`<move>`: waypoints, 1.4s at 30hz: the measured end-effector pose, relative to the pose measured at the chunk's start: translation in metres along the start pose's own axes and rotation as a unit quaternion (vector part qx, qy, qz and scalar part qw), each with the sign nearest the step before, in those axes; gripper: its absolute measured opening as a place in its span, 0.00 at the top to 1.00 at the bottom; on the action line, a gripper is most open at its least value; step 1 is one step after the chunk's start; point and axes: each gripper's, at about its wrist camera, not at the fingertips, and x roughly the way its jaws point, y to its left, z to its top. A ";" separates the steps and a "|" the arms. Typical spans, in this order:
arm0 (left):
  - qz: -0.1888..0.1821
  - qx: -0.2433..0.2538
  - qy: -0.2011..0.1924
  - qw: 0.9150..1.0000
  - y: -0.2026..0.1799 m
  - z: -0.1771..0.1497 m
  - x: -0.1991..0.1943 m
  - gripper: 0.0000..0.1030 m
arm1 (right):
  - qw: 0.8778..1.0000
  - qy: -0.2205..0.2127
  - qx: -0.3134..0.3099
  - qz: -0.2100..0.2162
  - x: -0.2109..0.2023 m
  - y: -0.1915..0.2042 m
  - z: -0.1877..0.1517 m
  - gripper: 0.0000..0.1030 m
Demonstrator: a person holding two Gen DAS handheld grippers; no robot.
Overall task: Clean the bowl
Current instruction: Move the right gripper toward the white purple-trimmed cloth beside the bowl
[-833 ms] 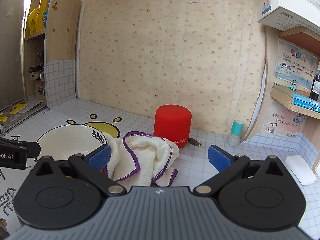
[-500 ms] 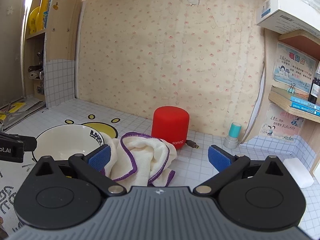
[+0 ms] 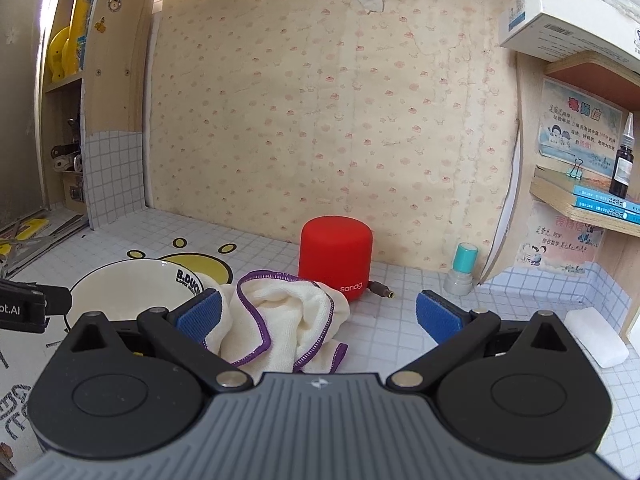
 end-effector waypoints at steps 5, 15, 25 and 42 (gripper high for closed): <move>-0.002 0.003 -0.007 1.000 0.000 0.002 -0.007 0.00 | 1.000 0.003 0.029 -0.008 0.000 -0.005 0.000 0.00; -0.049 0.023 -0.017 0.998 -0.003 -0.005 -0.016 0.00 | 1.000 -0.003 0.014 0.028 -0.006 -0.007 -0.004 0.00; -0.067 0.045 -0.023 0.996 -0.011 -0.007 -0.016 0.00 | 0.999 0.009 0.018 0.046 -0.006 -0.016 -0.004 0.00; -0.119 0.129 -0.030 0.984 -0.030 -0.017 -0.022 0.03 | 0.993 0.041 0.046 0.098 -0.003 -0.016 0.003 0.33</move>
